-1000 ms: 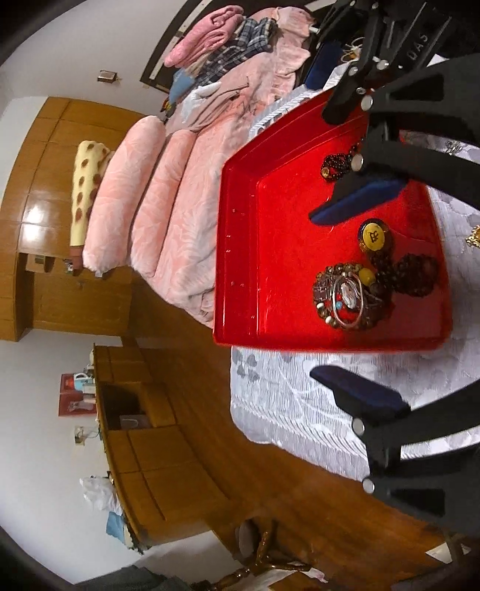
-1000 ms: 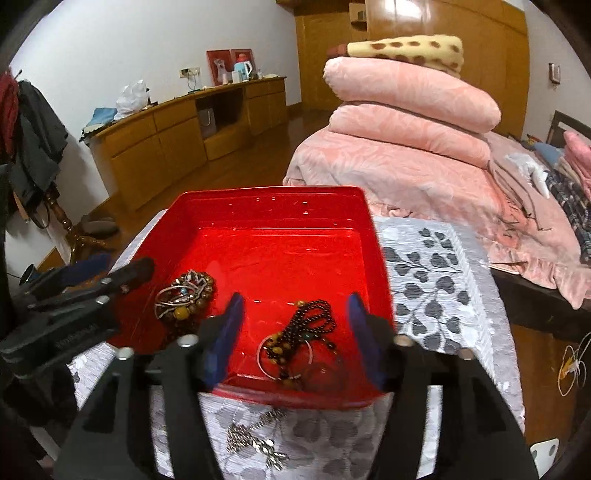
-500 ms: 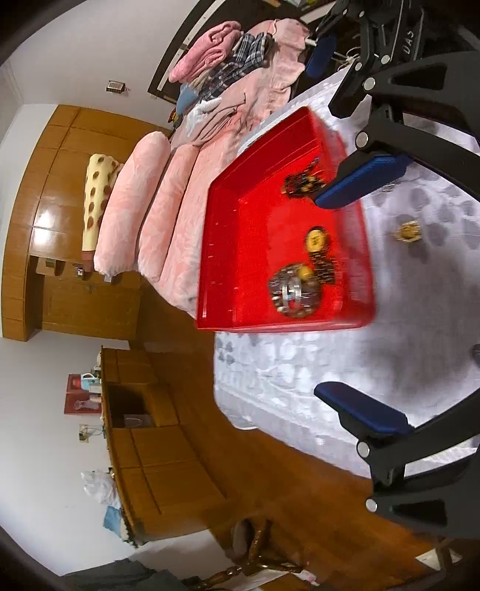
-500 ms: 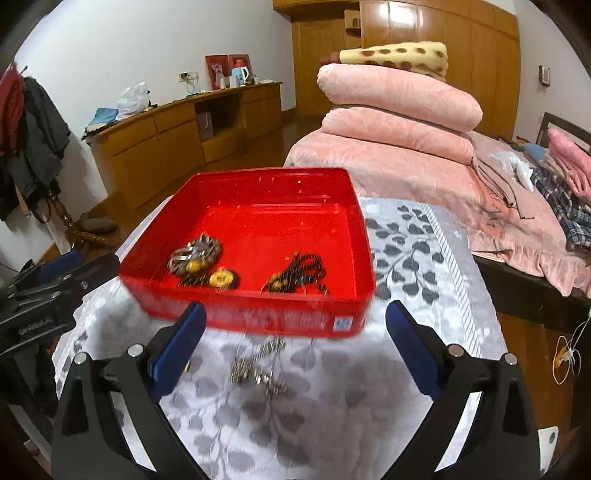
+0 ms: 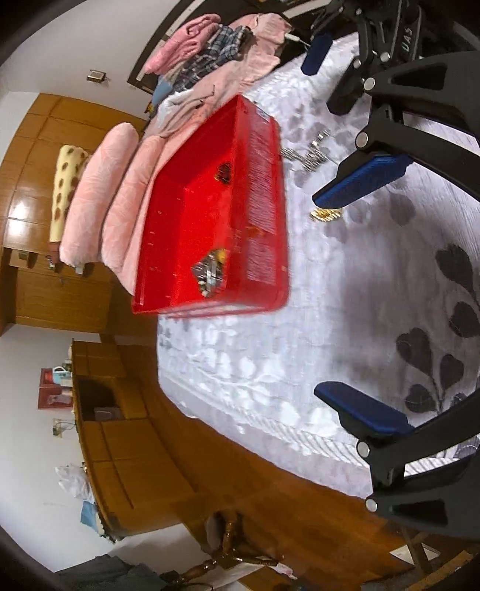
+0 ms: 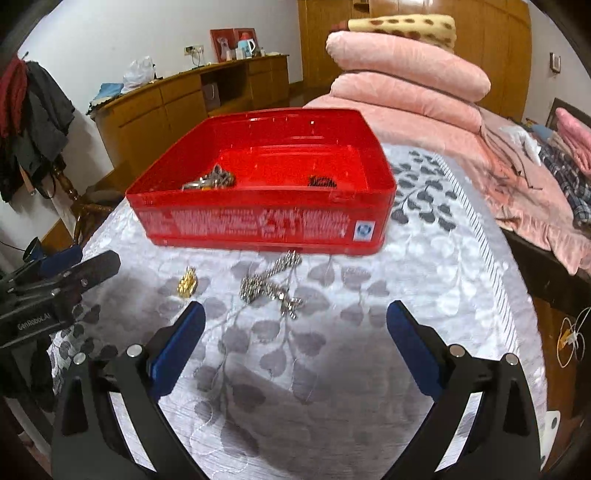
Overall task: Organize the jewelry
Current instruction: 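Withdraw both grippers toward the gold pendant and silver chain, then grasp silver chain with right gripper while left gripper grasps gold pendant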
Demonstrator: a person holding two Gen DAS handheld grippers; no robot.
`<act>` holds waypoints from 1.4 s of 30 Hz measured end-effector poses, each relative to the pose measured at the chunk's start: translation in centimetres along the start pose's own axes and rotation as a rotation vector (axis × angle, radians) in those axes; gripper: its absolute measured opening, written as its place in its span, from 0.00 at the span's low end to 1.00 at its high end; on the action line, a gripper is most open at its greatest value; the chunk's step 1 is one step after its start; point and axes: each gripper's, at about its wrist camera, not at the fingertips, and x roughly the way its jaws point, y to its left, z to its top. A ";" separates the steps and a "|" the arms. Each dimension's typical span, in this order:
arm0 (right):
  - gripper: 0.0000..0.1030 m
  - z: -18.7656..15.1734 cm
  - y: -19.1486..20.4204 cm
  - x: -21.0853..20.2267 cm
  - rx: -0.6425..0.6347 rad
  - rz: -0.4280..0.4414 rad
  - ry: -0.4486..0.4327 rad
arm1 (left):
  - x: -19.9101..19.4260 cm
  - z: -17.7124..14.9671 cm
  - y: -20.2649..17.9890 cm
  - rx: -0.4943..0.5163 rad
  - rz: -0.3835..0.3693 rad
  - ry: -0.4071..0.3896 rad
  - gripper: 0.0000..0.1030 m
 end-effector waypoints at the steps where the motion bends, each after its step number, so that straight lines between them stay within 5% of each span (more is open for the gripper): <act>1: 0.93 -0.2 0.1 0.1 0.002 0.001 0.004 | 0.0 -0.3 0.1 0.001 0.003 0.003 0.90; 16: 0.92 -0.1 0.8 1.8 0.004 0.023 0.034 | 0.4 -1.4 0.7 0.008 0.016 0.028 0.90; 20: 0.73 0.3 0.9 3.1 0.013 0.034 0.066 | 0.8 -1.3 0.8 0.007 0.018 0.034 0.90; 33: 0.71 1.2 2.4 5.9 -0.045 -0.004 0.106 | 1.4 -1.1 0.7 0.007 0.007 0.046 0.90; 38: 0.57 1.2 1.8 5.9 -0.037 -0.018 0.096 | 1.5 -1.0 0.4 0.011 0.003 0.048 0.90; 42: 0.36 1.1 1.0 5.6 -0.028 -0.021 0.088 | 1.4 -1.0 0.0 0.016 -0.003 0.046 0.90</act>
